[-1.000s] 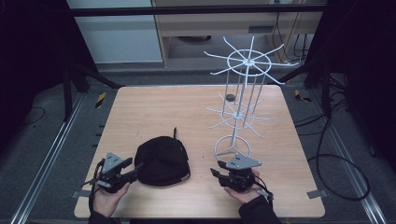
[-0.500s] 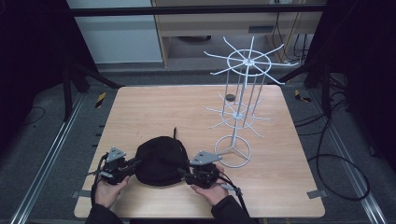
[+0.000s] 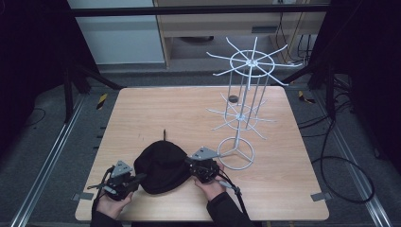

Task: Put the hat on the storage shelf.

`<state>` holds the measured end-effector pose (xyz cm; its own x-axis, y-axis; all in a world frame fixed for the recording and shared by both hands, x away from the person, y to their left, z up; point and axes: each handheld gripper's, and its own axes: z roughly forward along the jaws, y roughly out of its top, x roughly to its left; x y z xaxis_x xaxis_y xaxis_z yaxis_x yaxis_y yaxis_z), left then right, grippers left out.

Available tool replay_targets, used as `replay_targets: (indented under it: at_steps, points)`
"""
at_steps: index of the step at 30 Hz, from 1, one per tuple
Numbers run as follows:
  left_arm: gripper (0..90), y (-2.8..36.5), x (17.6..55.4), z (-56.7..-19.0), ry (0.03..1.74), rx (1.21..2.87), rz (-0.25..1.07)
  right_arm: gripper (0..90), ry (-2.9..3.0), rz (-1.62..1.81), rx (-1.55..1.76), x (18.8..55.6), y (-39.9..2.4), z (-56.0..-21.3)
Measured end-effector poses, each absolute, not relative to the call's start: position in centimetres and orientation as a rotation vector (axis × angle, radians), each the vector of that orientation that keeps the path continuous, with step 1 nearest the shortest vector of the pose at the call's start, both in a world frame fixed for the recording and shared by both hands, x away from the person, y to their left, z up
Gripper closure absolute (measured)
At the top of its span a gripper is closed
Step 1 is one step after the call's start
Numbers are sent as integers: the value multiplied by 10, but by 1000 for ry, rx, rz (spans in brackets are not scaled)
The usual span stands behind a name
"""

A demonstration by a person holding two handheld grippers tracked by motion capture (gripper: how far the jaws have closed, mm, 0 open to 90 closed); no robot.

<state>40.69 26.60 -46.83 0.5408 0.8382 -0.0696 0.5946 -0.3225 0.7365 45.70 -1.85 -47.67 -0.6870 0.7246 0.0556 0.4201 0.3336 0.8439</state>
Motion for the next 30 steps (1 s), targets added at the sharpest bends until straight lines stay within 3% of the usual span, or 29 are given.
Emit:
replay_targets:
  at_steps: [7, 16, 23, 30]
  points:
    - [666, 267, 404, -443, 1080, 1967, 502, 711, 2206, 1346, 1011, 448, -47, -459]
    - [498, 243, 430, -426, 941, 2019, 549, 595, 2166, 1327, 1052, 428, -103, -453]
    - [428, 224, 455, -430, 913, 2091, 530, 532, 2116, 1304, 1118, 417, -154, -452]
    - [423, 220, 467, -438, 871, 2159, 506, 495, 2026, 1243, 1221, 408, -204, -458]
